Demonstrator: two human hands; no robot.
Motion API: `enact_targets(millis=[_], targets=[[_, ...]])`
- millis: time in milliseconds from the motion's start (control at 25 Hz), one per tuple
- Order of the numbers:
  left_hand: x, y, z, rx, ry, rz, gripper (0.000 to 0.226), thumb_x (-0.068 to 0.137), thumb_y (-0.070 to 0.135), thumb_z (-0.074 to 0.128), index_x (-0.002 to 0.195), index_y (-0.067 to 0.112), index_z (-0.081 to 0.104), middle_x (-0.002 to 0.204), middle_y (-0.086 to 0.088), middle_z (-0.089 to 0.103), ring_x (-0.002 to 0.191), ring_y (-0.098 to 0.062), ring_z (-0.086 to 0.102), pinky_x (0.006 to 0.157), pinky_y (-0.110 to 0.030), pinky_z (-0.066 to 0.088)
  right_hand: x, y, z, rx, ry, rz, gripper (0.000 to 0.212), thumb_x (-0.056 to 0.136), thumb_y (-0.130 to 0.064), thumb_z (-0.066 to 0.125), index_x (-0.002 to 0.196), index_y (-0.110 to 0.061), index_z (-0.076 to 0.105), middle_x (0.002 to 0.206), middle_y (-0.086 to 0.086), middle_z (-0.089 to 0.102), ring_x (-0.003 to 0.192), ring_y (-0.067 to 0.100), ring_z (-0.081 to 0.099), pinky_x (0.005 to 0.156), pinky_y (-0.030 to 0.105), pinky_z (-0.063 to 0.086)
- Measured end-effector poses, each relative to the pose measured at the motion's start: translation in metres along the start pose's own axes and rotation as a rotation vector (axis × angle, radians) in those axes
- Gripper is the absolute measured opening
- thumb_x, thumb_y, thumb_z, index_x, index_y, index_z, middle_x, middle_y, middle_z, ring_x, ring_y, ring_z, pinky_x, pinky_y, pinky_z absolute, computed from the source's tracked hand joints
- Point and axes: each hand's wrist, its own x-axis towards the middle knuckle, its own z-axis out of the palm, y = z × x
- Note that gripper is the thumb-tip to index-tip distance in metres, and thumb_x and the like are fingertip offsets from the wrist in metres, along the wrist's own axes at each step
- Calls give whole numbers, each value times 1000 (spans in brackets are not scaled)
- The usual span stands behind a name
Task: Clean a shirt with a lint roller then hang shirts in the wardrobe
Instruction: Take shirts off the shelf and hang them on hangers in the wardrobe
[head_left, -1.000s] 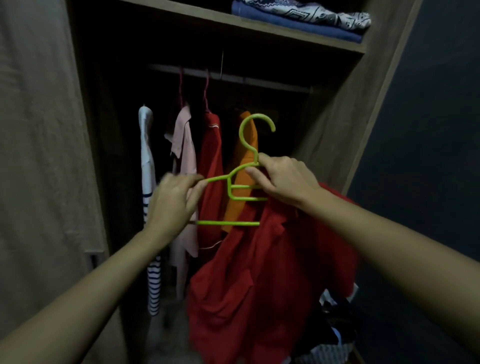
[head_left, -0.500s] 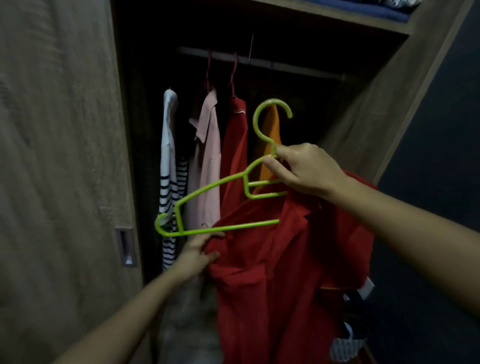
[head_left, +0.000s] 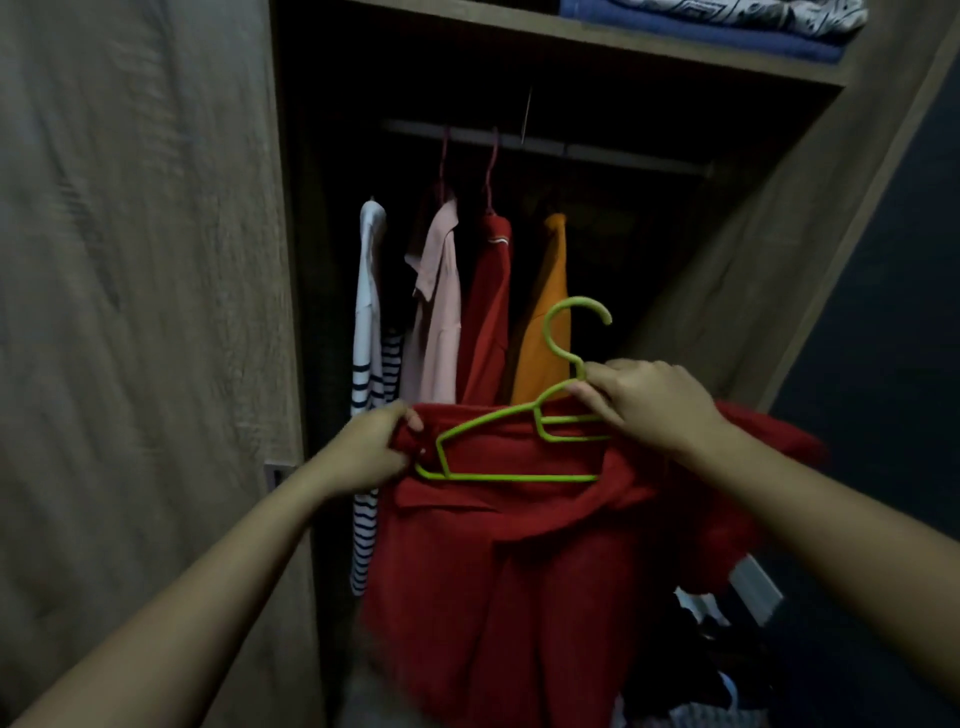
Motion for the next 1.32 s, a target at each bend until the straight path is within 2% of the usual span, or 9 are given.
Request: enact_targets(millis=[80,160,320,560,800,960,1040,1120,1320], targets=[[-12,42,9,42,255,317,32,70,-2,56,95,17,54,97,1,54,89,-15,54,75,-11,34,9,-9,0,101,30,180,47,92,-57,29,91,-21,58,87,4,67,83,31,65,64,37,47],[-23,62,15,88,238,561,35,78,16,57,112,19,47,104,6,48,97,-6,46,88,-12,33,17,-7,-7,246,114,280,45,91,-57,34,85,-20,60,75,1,65,77,27,64,62,34,45],[-15,47,-18,428,598,326,60,82,63,41,129,27,43,126,-2,49,112,-23,43,86,-44,39,18,10,-28,377,289,223,54,88,-60,32,78,-16,62,57,-5,54,57,13,56,54,29,36],[-3,46,-34,344,397,463,49,87,63,29,110,29,55,101,0,68,92,-21,65,72,-37,53,32,-18,-33,350,227,61,43,83,-66,29,71,-28,47,51,-12,43,53,5,46,50,29,36],[4,30,-88,46,518,421,28,86,30,61,105,11,71,96,7,69,85,23,54,74,-3,39,25,22,-33,393,192,248,44,80,-70,28,97,-38,52,82,-9,66,80,16,63,70,35,46],[1,21,-101,-38,446,352,17,88,25,59,96,34,71,80,31,67,81,20,57,74,-4,43,15,32,-12,736,89,222,39,85,-62,39,75,-31,59,68,-9,60,66,1,54,68,34,44],[2,20,-111,-110,359,298,25,91,30,53,75,40,70,71,26,64,72,13,55,69,-9,43,16,30,-5,879,85,226,31,90,-46,44,72,-26,61,65,-12,57,65,-1,51,68,30,41],[4,13,-129,-58,299,235,25,90,47,49,83,33,68,73,14,64,74,3,54,70,-18,44,19,31,-3,972,133,259,29,93,-38,47,69,-30,62,63,-16,57,64,-4,48,65,24,39],[-3,-4,-141,-87,292,239,17,88,46,48,95,49,63,95,34,65,90,15,58,84,-15,46,23,45,-4,1027,288,347,55,77,-67,49,74,-13,60,68,-5,55,64,1,48,60,22,38]])
